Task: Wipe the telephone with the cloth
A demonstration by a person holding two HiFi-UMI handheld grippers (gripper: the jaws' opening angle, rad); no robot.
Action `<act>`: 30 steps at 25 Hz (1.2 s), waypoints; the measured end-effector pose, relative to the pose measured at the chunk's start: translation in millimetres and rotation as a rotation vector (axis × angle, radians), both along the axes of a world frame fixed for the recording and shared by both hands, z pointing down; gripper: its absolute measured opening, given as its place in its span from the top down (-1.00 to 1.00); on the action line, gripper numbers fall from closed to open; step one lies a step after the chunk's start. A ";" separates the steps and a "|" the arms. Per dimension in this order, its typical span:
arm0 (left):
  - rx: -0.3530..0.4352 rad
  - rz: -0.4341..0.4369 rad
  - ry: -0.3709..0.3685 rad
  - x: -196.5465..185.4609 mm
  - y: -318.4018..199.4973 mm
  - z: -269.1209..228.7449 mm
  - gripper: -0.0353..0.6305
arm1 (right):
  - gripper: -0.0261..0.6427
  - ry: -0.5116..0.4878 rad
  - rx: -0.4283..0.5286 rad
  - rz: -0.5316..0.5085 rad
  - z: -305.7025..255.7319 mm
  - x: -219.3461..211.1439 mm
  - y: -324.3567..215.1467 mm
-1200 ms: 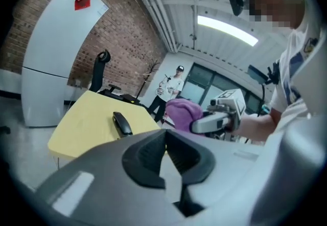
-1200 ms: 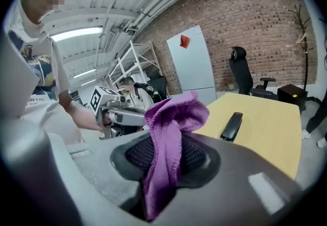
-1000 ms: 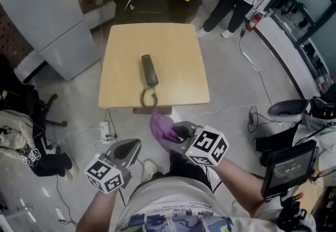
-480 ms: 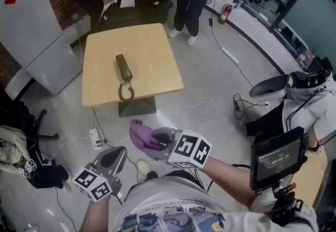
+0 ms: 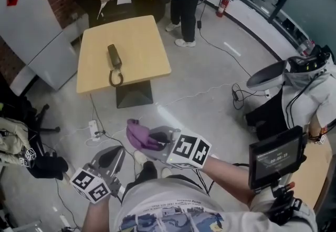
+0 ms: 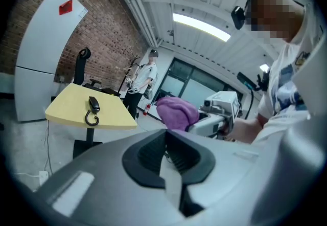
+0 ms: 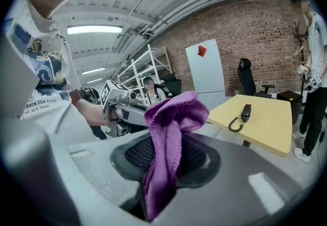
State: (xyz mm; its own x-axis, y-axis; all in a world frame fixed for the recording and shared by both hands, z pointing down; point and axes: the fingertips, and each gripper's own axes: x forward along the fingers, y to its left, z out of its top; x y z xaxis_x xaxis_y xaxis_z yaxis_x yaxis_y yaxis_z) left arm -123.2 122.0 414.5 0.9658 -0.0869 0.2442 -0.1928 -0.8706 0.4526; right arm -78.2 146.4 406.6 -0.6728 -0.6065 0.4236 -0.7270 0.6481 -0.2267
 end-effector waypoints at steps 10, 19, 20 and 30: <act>0.006 0.020 -0.018 -2.2 66.0 -1.1 0.88 | 0.60 -0.013 0.022 0.005 -0.9 -6.7 62.4; -0.003 0.042 -0.024 6.8 93.7 9.9 0.88 | 0.60 -0.013 0.020 0.023 4.5 0.4 91.5; -0.004 0.052 -0.027 9.3 99.5 13.4 0.88 | 0.60 -0.014 0.019 0.030 6.0 3.0 97.1; -0.009 0.113 -0.021 26.8 122.3 36.1 0.88 | 0.60 -0.012 -0.018 0.086 29.3 16.8 128.4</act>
